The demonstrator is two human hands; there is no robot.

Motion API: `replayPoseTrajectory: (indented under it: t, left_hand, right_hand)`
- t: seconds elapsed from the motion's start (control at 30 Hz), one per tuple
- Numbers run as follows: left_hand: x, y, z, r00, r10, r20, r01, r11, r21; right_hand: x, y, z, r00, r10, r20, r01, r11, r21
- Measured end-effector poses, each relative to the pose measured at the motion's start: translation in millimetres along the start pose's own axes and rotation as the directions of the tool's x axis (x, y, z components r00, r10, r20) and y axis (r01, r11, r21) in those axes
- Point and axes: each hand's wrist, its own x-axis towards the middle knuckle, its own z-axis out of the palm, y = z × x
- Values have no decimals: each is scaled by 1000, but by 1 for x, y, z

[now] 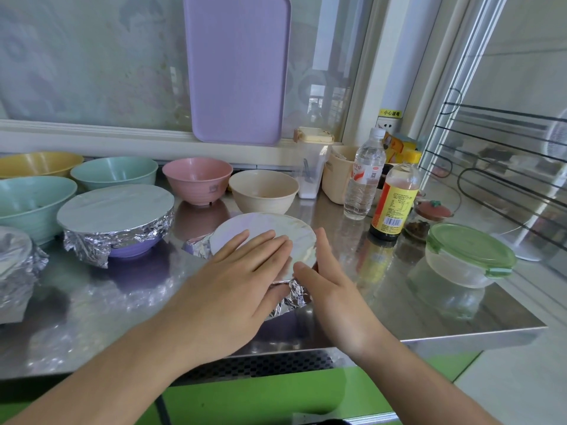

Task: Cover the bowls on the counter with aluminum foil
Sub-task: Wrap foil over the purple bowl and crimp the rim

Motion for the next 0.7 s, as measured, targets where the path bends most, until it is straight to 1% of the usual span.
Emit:
replayPoseTrajectory:
  t: [0.07,0.13,0.17,0.23,0.33,0.57,0.63,0.7]
  left_hand:
    - [1,-1,-2,1000,-2,-1,2,1000,6]
    - [0,-4,-4,1000,-4,13,4,1000,-12]
    - [-1,-6,-4,1000,-3,22,4,1000,-23]
    - [-2,-6,-5,999,-2,37,4,999,-47]
    - [-3,-6,-6,999,-12,36,14,998,-68]
    - [-7,-8,-10,994,-95,55,101,989,-106]
    - [-7,-6,-13,990,-139,37,143,981,-134]
    - [-4,-7,-13,984,-179,23,181,974,-140]
  right_hand:
    - [0,-3,-3,1000,-15,-16,13,997,-75]
    - [5,-7,-8,997,-70,-25,63,977,-205]
    - [8,-10,-11,996,-93,-11,87,962,-258]
    - [17,-14,-16,995,-91,43,100,936,-338]
    - [26,-12,-15,986,-107,124,147,914,-378]
    - [4,-13,-11,992,-78,96,117,839,-531]
    - [-8,-18,-9,994,-65,90,104,825,-555]
    - [-15,-23,-8,994,-82,72,108,803,-587]
